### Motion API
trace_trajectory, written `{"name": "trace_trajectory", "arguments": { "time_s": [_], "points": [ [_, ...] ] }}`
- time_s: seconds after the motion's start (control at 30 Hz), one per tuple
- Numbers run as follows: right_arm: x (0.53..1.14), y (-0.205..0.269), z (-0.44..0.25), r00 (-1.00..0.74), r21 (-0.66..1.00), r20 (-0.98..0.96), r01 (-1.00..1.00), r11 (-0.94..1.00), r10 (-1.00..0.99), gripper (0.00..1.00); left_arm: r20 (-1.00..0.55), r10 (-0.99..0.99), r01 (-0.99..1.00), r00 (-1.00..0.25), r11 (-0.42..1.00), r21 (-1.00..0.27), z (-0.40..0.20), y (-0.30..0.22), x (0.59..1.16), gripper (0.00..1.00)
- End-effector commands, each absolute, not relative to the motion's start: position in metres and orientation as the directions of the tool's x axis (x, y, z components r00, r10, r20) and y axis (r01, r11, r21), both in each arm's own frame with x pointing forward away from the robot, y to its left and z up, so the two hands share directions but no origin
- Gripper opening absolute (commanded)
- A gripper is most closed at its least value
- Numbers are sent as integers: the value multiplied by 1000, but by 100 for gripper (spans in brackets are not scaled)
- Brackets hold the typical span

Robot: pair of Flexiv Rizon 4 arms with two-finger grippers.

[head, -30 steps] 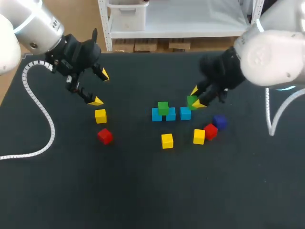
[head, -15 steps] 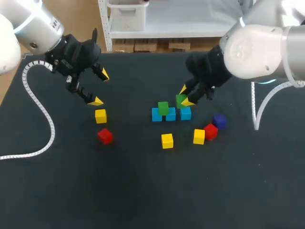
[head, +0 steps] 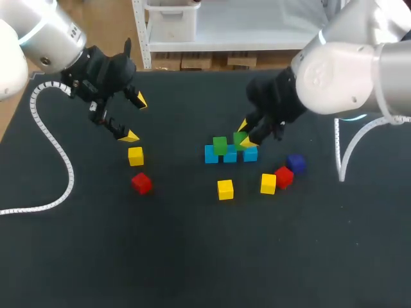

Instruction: Place the blue cubes, place green cubes on the blue cubes, place the yellow cubes on the green cubes, then place the red cubes on the yellow cubes, and place purple cube on the red cubes.

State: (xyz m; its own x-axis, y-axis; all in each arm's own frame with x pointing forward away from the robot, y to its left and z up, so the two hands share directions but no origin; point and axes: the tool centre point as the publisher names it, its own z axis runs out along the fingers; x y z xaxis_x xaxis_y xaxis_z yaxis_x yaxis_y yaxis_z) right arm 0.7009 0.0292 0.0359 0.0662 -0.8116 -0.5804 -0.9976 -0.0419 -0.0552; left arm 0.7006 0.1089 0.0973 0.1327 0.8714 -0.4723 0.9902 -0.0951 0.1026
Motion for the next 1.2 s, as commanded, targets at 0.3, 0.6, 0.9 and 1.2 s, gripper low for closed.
{"name": "trace_trajectory", "arguments": {
  "time_s": [0.3, 0.6, 0.9, 1.2],
  "points": [
    [702, 28, 30, 59, -47, -584, -998, -39, -809, 0, -473, 871, 990, 135, -98, 102, 97, 109, 702, 100],
    [702, 29, 28, 57, -41, -585, -998, -41, -809, 0, -473, 871, 990, 135, -98, 102, 97, 109, 702, 100],
    [702, 27, 27, 53, -38, -582, -999, -38, -811, 0, -473, 871, 990, 135, -98, 102, 97, 109, 702, 100],
    [703, 27, 26, 51, -36, -583, -999, -37, -811, 0, -473, 871, 990, 135, -98, 102, 97, 109, 702, 100]
  ]
}}
